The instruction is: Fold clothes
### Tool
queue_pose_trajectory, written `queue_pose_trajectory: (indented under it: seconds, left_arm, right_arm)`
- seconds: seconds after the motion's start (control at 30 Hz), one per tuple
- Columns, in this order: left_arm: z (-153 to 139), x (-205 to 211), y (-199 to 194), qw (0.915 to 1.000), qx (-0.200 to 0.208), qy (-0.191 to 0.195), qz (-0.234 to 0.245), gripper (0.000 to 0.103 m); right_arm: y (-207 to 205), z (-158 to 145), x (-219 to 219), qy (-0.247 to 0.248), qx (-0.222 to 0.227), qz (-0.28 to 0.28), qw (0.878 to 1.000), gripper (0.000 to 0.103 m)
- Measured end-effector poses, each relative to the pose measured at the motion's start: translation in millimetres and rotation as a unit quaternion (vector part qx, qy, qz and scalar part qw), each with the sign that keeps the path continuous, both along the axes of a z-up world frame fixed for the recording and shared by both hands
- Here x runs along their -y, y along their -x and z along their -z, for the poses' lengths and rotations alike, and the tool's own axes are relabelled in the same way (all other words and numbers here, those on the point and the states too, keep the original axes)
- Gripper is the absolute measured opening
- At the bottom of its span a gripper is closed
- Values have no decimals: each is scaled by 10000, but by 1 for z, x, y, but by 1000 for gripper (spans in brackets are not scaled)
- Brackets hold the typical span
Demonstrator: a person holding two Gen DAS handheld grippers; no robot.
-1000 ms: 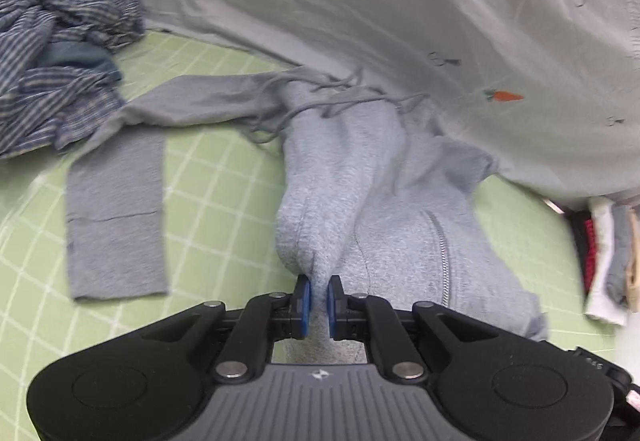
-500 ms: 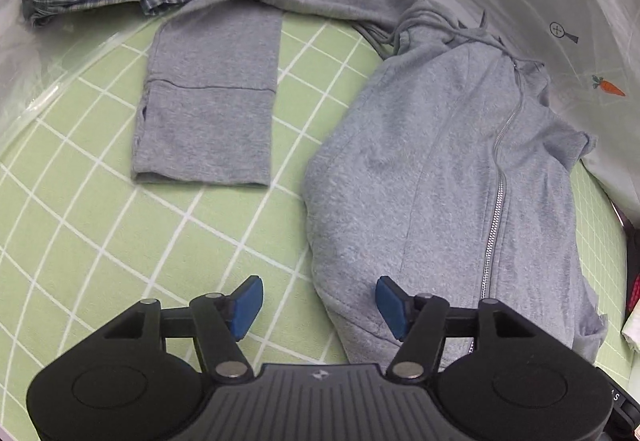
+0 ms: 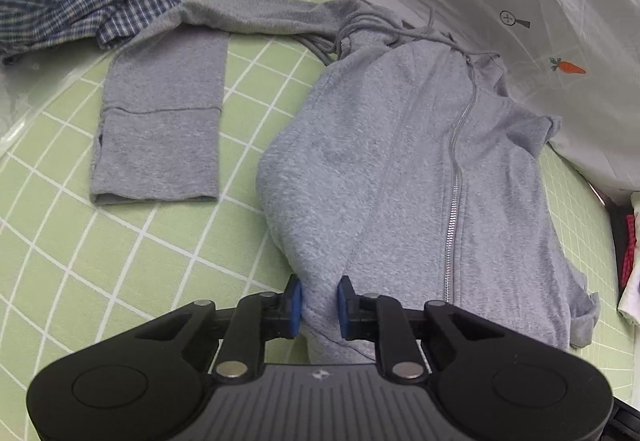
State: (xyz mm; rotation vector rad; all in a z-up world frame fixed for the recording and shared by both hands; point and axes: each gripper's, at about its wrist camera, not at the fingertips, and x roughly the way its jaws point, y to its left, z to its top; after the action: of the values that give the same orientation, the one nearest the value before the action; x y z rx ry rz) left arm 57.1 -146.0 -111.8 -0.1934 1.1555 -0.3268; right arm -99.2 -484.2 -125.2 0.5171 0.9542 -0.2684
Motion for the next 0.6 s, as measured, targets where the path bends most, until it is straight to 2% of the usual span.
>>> queue_pose_trajectory:
  seconds: [0.1, 0.17, 0.23, 0.3, 0.33, 0.4, 0.43, 0.47, 0.53, 0.6]
  left_arm:
    - [-32, -2, 22, 9979, 558, -329, -61, 18]
    - [-61, 8, 37, 9892, 1138, -916, 136, 18]
    - [-87, 22, 48, 9772, 1652, -1266, 426, 18]
    - [-98, 37, 56, 9698, 1820, -1403, 813, 20]
    - [-95, 45, 58, 9676, 1816, -1422, 1023, 24]
    - [-73, 57, 60, 9658, 1646, -1350, 1482, 41]
    - [-60, 59, 60, 9687, 1361, -1369, 1558, 43]
    - [-48, 61, 59, 9711, 1064, -1390, 1623, 43]
    - [-38, 42, 62, 9781, 808, -1215, 1487, 43]
    - [-33, 18, 64, 9855, 670, -1055, 1148, 49]
  right_arm:
    - [10, -13, -12, -74, 225, -212, 9995, 14]
    - [20, -25, -22, -111, 413, -390, 9983, 13]
    - [31, -42, -35, 155, 599, -614, 9962, 13]
    - [40, -58, -45, 493, 739, -748, 9932, 13]
    - [44, -64, -47, 684, 770, -731, 9920, 13]
    - [46, -63, -40, 1013, 556, -463, 9922, 17]
    - [45, -57, -34, 1131, 353, -312, 9925, 25]
    - [42, -47, -29, 1216, 2, -239, 9923, 26]
    - [45, -32, -18, 1237, -416, 6, 9914, 26]
    - [58, -28, -11, 1073, -415, 186, 9932, 28]
